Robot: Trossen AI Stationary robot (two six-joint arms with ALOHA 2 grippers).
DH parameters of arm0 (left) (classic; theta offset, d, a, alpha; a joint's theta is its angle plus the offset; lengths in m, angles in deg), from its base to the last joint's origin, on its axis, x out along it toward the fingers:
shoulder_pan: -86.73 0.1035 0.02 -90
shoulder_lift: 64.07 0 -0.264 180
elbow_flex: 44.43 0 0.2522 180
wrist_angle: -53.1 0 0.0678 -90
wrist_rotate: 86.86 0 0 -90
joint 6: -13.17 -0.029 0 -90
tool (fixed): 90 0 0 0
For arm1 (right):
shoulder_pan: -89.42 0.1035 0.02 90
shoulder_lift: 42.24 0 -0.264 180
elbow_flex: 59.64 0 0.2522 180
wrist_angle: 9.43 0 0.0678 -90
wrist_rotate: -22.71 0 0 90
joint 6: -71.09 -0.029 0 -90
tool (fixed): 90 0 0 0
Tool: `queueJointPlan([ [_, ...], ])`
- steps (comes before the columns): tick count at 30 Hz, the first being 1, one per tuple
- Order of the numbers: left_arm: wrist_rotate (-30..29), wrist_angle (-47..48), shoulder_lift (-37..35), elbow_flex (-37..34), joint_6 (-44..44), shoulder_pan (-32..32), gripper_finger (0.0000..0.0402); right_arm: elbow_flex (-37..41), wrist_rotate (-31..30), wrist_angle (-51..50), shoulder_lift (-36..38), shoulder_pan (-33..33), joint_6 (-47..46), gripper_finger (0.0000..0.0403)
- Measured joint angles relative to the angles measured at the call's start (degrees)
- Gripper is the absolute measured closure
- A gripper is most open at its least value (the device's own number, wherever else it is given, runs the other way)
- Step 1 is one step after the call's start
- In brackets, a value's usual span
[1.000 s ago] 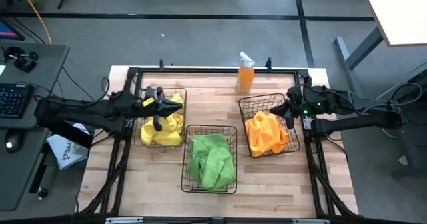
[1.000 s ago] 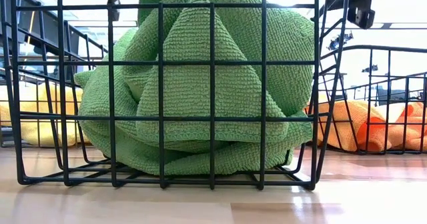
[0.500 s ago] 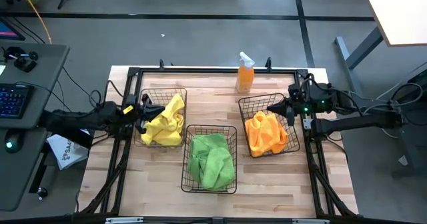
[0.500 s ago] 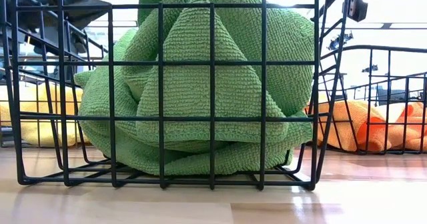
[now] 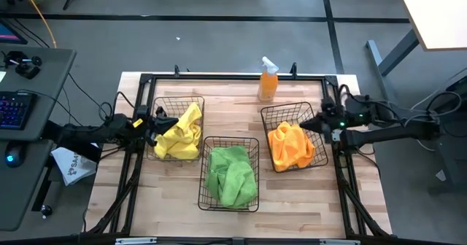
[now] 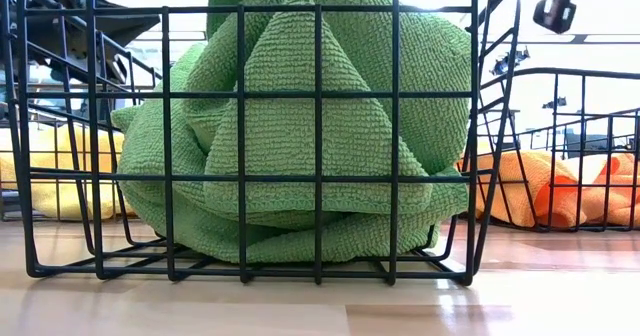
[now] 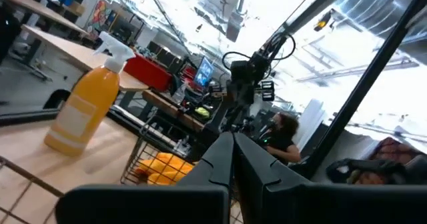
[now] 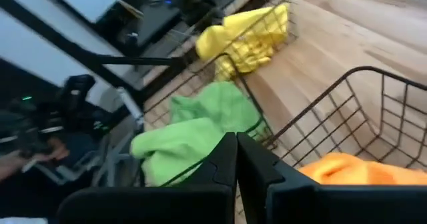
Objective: Sort microfiber towel by color & place in baskets
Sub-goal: Return to Home Position
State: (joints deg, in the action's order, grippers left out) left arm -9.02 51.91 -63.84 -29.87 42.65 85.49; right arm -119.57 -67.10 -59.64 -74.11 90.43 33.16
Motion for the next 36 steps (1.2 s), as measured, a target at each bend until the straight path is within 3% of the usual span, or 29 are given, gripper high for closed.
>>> queueJointPlan([
  [6, 0.0, 0.48, 0.02, 0.01, 1.38, 0.0, 0.0402, 8.37, 2.53, 5.12, 13.68, 1.9, 3.42, 0.0403],
  [11, 0.0, 0.61, 0.02, 0.01, 1.4, 0.0, 0.0402, 21.74, 5.02, 22.74, 25.06, 2.1, 8.47, 0.0403],
  [15, 0.0, 0.61, 0.02, 0.01, 1.4, 0.02, 0.0402, 31.1, 8.59, 34.24, 29.86, 1.88, 9.95, 0.0403],
  [26, 0.0, 0.59, 0.01, 0.01, 1.4, 0.02, 0.0402, 45.52, 12.06, 45.79, 31.66, 0.84, 11.4, 0.0403],
  [31, 0.0, 0.59, 0.02, 0.01, 1.4, 0.02, 0.0402, 45.6, 11.2, 48.42, 31.64, 0.37, 14.77, 0.0403],
  [36, 0.0, 0.63, 0.02, 0.01, 1.4, 0.02, 0.0402, 45.6, 5.85, 45.43, 31.59, 0.37, 18.24, 0.0403],
])
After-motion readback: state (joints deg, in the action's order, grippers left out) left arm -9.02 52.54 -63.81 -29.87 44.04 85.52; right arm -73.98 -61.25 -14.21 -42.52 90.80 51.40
